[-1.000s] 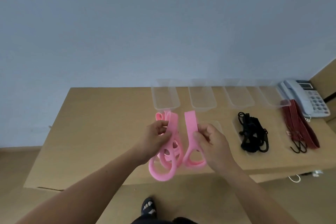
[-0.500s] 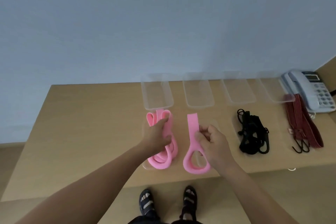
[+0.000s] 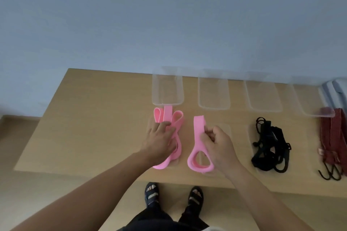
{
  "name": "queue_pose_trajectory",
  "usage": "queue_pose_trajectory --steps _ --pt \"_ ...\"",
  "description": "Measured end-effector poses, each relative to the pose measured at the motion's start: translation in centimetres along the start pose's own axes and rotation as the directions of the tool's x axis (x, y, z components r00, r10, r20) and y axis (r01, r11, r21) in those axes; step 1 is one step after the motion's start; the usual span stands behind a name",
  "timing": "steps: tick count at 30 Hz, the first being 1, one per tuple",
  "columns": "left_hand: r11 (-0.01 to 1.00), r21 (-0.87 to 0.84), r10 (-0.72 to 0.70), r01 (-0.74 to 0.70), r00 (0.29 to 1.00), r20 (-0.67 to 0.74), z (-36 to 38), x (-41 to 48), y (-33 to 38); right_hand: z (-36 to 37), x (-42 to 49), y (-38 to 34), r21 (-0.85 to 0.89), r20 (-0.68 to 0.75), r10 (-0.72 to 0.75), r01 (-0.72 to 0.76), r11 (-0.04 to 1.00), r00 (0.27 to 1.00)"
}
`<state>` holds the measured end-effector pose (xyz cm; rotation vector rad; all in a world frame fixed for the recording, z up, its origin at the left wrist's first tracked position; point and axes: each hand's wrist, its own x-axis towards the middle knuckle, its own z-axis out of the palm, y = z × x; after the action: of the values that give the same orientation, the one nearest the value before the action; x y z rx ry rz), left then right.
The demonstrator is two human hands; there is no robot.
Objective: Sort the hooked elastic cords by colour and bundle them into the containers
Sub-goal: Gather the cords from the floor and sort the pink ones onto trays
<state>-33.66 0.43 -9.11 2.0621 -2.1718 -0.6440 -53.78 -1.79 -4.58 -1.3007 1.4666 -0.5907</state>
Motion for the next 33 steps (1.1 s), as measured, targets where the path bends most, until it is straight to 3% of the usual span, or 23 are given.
queue_pose_trajectory --steps 5,8,13,17,23,26,29,33 --pt "0.988 0.136 -0.081 0.08 0.997 0.001 0.5 0.4 0.9 -0.7 0.8 0.4 -0.025 -0.01 -0.013 0.013 1.0 1.0" --pt "0.985 0.129 -0.117 0.118 0.993 -0.016 0.5 0.7 1.7 -2.2 1.2 0.8 -0.011 -0.048 0.004 -0.005 1.0 0.999" --pt "0.991 0.129 -0.02 0.047 0.979 -0.204 0.3 1.2 3.7 -3.5 2.8 2.4 0.026 -0.041 0.041 -0.04 0.999 0.998" --pt "0.993 0.096 0.075 -0.068 0.994 -0.075 0.2 1.9 6.2 -3.3 4.3 4.4 -0.101 -0.007 0.091 -0.091 0.991 0.996" --pt "0.978 0.152 0.137 -0.145 0.989 0.062 1.3 2.2 8.1 -3.5 4.2 5.1 -0.33 0.032 -0.019 0.029 0.944 0.999" --pt "0.981 0.156 0.108 -0.118 0.992 0.069 1.6 2.2 8.6 -3.8 3.3 5.7 -0.457 0.037 -0.166 0.164 0.874 0.985" --pt "0.988 0.142 0.062 -0.067 0.997 0.042 1.5 1.7 8.8 -4.3 1.9 6.9 -0.649 0.14 -0.317 0.329 0.686 0.938" --pt "0.994 0.108 -0.036 0.035 0.999 0.013 1.3 0.2 8.6 -4.5 1.7 8.0 -0.764 0.316 -0.309 0.434 0.477 0.897"
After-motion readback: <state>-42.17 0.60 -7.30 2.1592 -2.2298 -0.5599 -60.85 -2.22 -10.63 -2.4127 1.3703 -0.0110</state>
